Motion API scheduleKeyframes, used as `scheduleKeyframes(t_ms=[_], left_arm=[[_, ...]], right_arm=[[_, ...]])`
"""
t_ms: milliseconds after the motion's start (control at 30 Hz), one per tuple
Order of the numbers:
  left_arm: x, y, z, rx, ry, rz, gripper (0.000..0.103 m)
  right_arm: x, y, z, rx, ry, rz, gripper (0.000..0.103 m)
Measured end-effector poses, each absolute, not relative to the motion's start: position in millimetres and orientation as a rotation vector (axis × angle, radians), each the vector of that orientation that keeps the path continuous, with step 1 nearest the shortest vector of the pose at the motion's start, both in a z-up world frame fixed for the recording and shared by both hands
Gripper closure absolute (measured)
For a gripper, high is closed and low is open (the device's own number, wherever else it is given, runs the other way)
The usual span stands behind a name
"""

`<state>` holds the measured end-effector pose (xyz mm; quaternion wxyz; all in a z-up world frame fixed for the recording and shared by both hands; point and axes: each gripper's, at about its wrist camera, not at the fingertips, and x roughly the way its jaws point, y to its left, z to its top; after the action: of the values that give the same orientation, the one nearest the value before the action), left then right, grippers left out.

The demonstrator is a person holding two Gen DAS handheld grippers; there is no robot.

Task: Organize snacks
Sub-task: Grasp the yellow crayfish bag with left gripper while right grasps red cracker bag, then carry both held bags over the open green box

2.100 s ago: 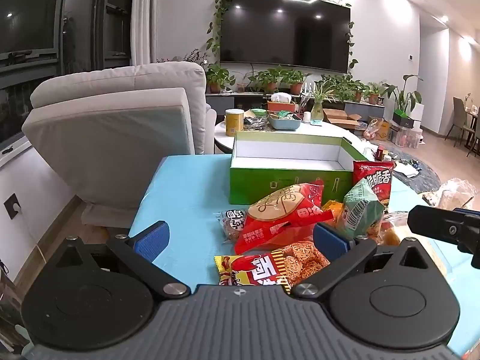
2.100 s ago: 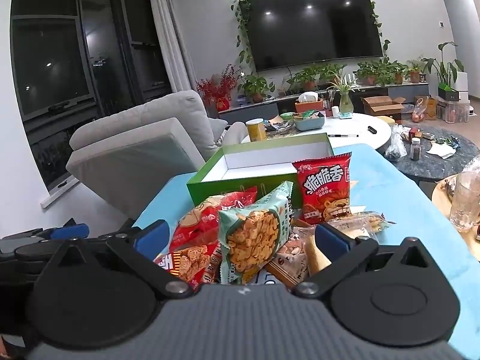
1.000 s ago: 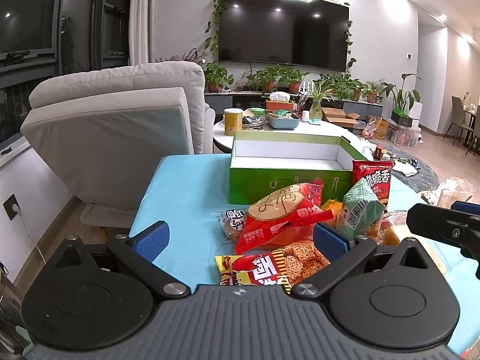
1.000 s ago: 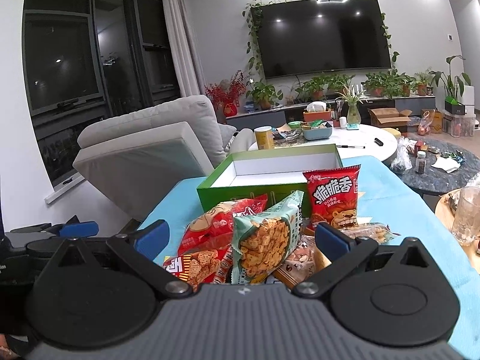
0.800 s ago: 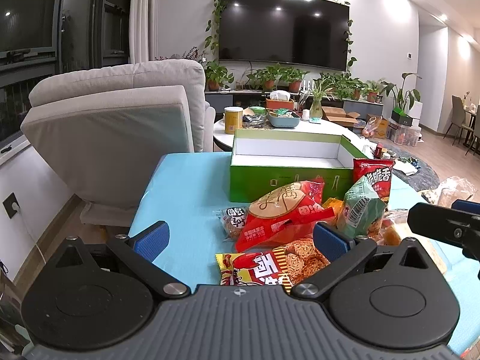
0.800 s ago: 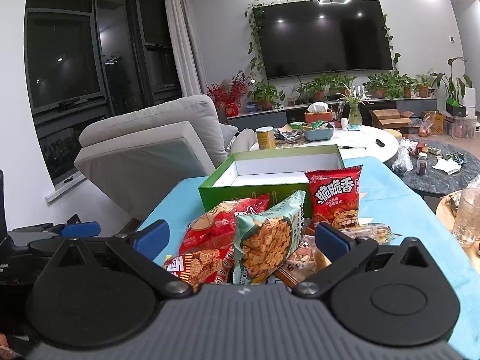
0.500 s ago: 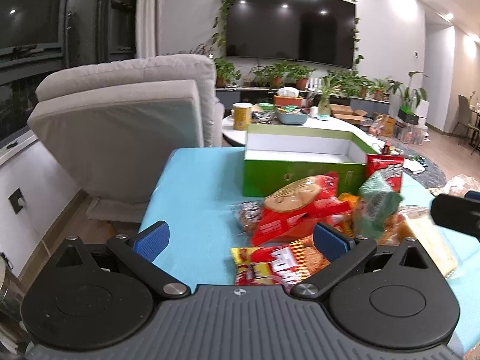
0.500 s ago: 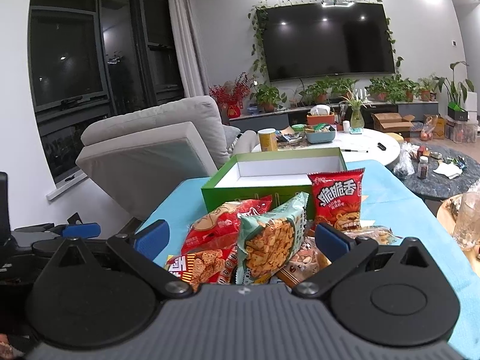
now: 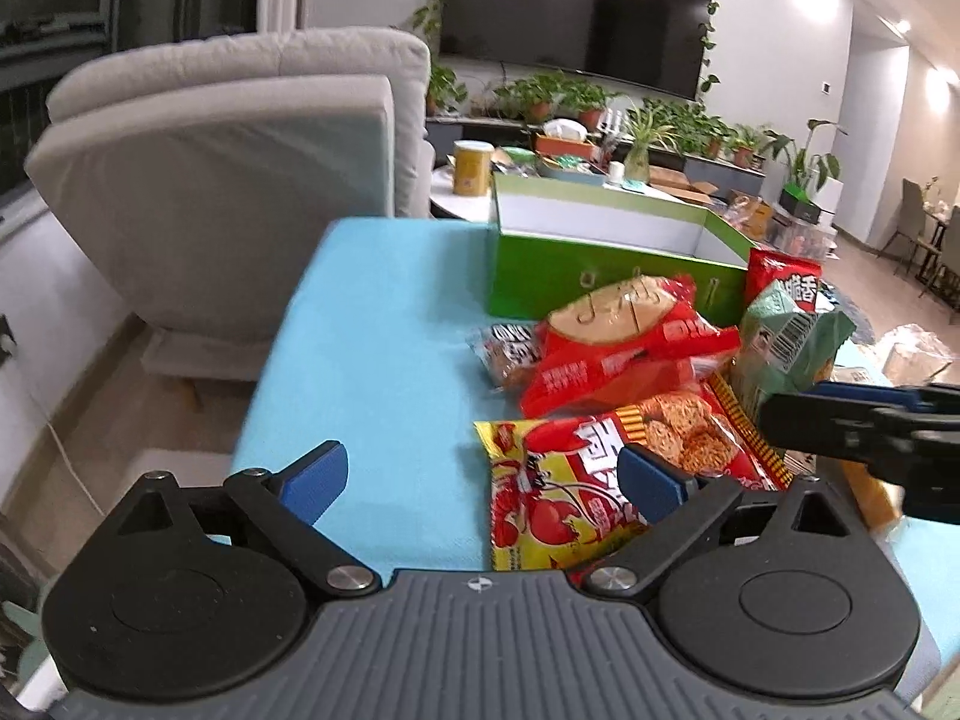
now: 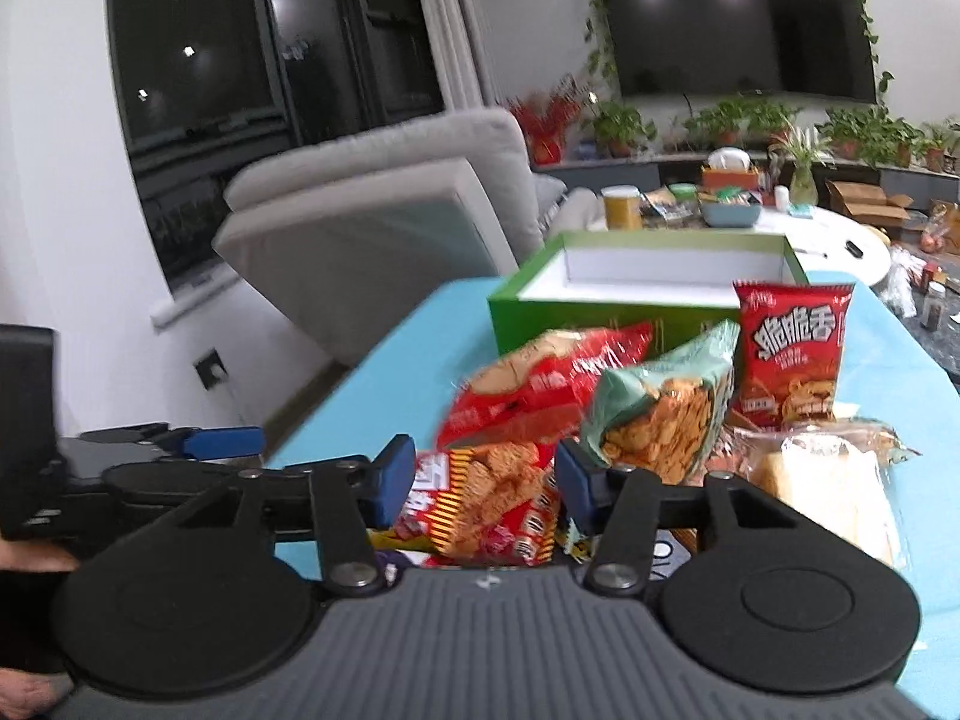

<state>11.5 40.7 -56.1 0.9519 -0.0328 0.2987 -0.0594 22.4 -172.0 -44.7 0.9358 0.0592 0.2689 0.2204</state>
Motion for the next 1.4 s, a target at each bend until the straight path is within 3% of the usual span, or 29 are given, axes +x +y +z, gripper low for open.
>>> scheduleKeyframes(t_ms=[900, 967, 1033, 1067, 1400], left_arm=[[45, 47, -87, -0.196, 0.735, -0.34, 0.01], [46, 46, -91, -0.209, 0.748, -0.354, 0.015], [44, 44, -90, -0.211, 0.741, -0.383, 0.035], [43, 43, -88, -0.215, 0.739, -0.398, 0.04], [21, 38, -51, -0.132, 0.617, -0.363, 0.041]], right_arm=[[53, -180, -80, 0.225, 0.738, 0.413, 0.039], [53, -179, -79, 0.237, 0.742, 0.417, 0.039], [54, -179, -80, 0.243, 0.741, 0.42, 0.039], [54, -179, -80, 0.246, 0.74, 0.422, 0.039], [39, -179, -61, 0.276, 0.678, 0.466, 0.039]])
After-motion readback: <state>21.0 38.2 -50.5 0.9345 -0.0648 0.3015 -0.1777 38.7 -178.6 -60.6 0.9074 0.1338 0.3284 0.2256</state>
